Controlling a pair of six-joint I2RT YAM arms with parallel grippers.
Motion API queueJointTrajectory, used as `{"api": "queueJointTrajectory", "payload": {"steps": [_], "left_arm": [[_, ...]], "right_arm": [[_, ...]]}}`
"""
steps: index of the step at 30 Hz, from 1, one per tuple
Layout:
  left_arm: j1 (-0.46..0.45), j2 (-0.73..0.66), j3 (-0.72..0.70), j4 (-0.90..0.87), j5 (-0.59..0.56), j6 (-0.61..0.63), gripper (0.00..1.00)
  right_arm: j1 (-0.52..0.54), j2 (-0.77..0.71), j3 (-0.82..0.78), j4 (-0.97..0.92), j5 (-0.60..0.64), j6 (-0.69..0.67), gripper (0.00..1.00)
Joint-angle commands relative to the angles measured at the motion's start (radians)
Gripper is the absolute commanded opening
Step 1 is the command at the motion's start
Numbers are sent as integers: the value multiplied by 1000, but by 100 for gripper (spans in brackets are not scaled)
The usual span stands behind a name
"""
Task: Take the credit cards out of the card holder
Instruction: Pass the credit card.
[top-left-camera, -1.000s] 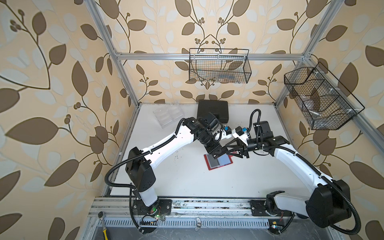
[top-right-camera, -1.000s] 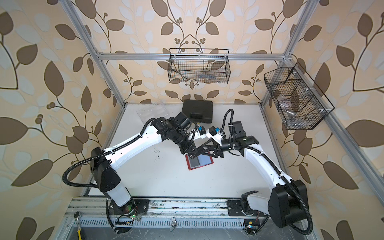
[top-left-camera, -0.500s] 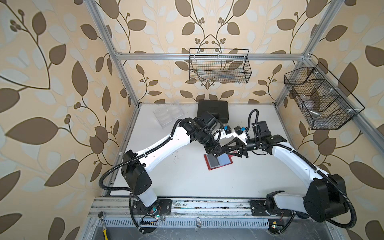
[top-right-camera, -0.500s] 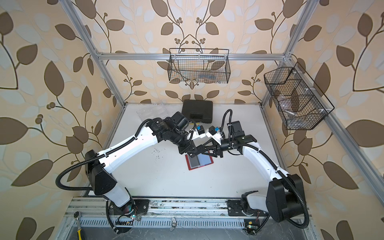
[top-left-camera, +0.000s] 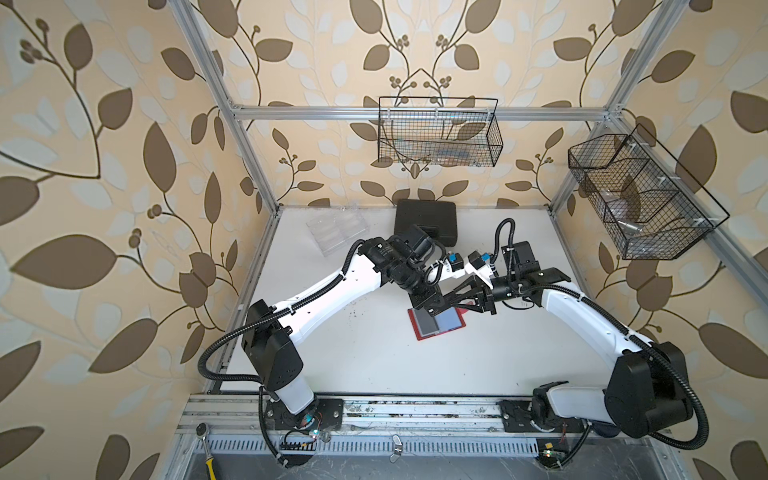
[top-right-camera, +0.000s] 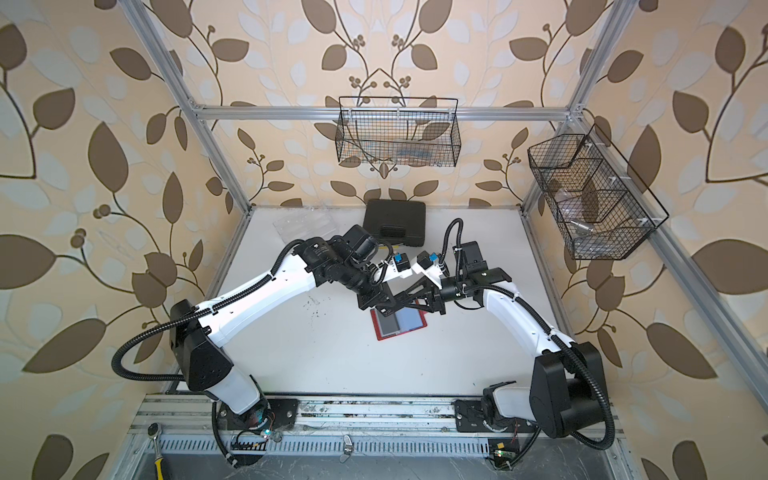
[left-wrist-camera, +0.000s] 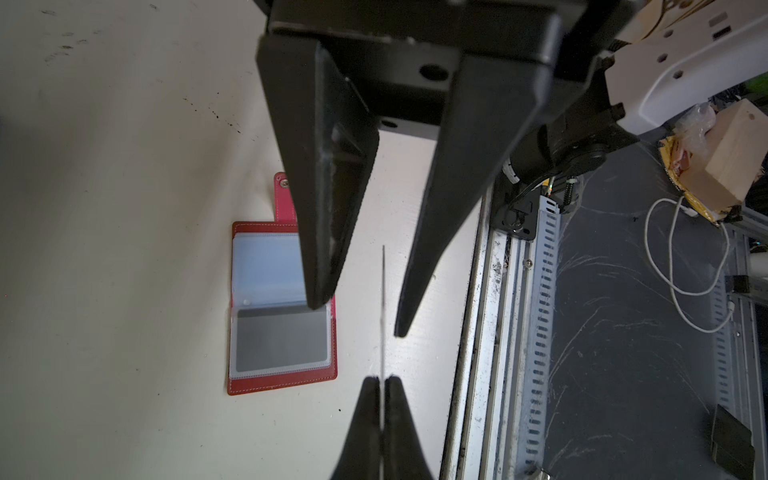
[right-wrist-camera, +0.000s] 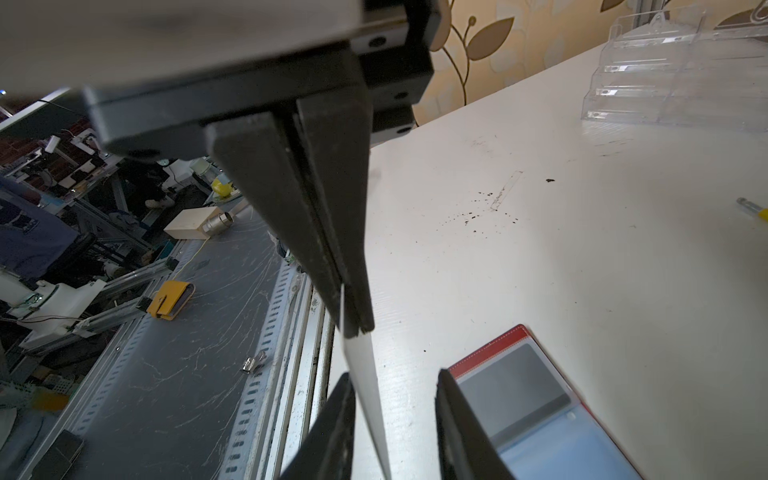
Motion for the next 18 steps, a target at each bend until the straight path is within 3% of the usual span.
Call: {"api": "queueJointTrajectory", "payload": {"steps": [1, 6, 10, 14, 18], "left_arm": [[-10, -51, -9, 19, 34, 38, 0], [-10, -58, -26, 30, 33, 46, 0], [-10, -61, -30, 31, 30, 49, 0], [-10, -62, -32, 30, 28, 55, 0], [-10, -62, -35, 23, 25, 58, 0]], "right_arm": [[6, 14, 30, -44, -51, -46, 30], [6, 29, 46, -90, -68, -86, 18], [8, 34, 49, -112, -82, -103, 13], [14, 33, 48, -132, -87, -124, 0], [31, 31, 47, -160, -84, -144, 0]]}}
